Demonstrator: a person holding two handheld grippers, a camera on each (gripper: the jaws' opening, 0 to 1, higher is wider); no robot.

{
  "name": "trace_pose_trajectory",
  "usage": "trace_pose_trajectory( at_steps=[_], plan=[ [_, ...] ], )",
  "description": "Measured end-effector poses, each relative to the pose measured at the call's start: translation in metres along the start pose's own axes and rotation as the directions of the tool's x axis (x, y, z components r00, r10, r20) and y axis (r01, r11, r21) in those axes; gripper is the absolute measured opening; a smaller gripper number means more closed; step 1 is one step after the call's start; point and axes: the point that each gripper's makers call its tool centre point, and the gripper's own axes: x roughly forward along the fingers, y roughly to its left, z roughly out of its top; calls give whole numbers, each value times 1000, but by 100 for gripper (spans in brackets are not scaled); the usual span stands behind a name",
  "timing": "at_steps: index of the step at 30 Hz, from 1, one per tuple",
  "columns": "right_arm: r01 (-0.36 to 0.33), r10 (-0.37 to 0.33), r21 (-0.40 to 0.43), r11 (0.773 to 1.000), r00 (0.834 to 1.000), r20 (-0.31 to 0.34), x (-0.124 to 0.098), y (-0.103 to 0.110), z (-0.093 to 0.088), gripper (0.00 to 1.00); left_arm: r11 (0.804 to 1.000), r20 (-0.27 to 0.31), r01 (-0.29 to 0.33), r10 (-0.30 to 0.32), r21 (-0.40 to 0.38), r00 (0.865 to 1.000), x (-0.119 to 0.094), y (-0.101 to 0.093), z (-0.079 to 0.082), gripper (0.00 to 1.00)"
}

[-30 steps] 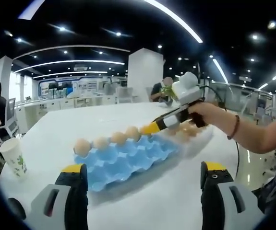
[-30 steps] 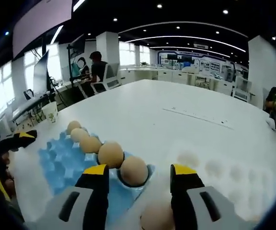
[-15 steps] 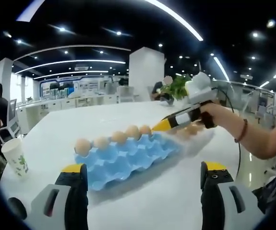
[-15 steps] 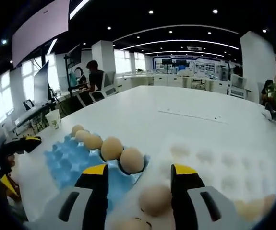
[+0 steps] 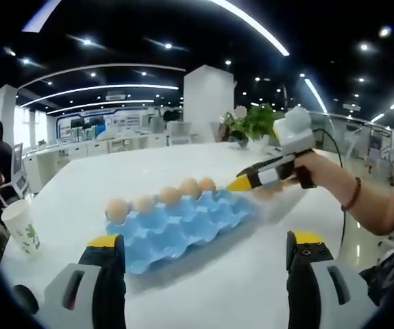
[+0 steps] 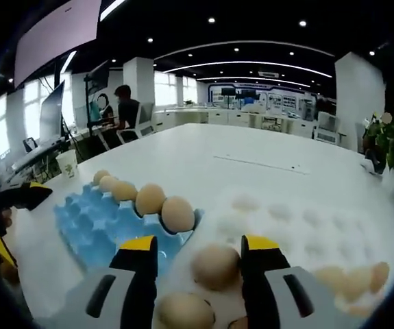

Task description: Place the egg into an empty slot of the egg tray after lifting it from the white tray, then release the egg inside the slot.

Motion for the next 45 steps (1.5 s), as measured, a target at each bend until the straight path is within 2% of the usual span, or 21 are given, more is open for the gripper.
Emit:
trace_pose_trajectory(
  at_steps=[6, 9, 10, 12, 17, 22, 25, 28, 32, 45],
  plan=[
    [74, -74, 4, 997, 997, 19, -3, -1, -1, 50, 1000, 2, 8, -8, -2, 1000, 0, -3, 0, 100],
    [117, -117, 36, 993, 993, 24, -4, -4, -1, 49, 1000, 2, 12, -12, -3, 1000, 0, -4, -1, 100],
    [142, -144, 70, 987, 989, 29, -5, -7, -1, 48, 1000, 3, 13, -13, -4, 1000, 0, -4, -1, 100],
    [158, -160, 72, 985, 987, 25, -4, -8, -1, 46, 1000, 1, 13, -13, -3, 1000, 0, -3, -1, 100],
    [233, -235, 104, 967, 972, 6, -5, -12, -4, 43, 1000, 9, 14, -14, -17, 1000, 0, -2, -2, 100],
    [344, -343, 164, 925, 939, -34, -8, -24, -8, 32, 1000, -3, 21, -21, -16, 1000, 3, -3, -5, 100],
    [366, -363, 177, 914, 930, -52, -7, -25, -9, 32, 1000, -1, 24, -24, -18, 1000, 4, -3, -6, 99],
    [381, -372, 150, 912, 924, -86, -8, -24, -10, 32, 1000, -10, 23, -23, -12, 1000, 5, -2, -7, 99],
    [364, -346, 175, 915, 930, -124, -8, -27, -10, 32, 1000, -2, 24, -24, -15, 1000, 5, -2, -5, 99],
    [349, -344, 193, 917, 937, -60, -10, -27, -9, 29, 1000, -2, 15, -15, -13, 1000, 1, 1, -5, 99]
  ],
)
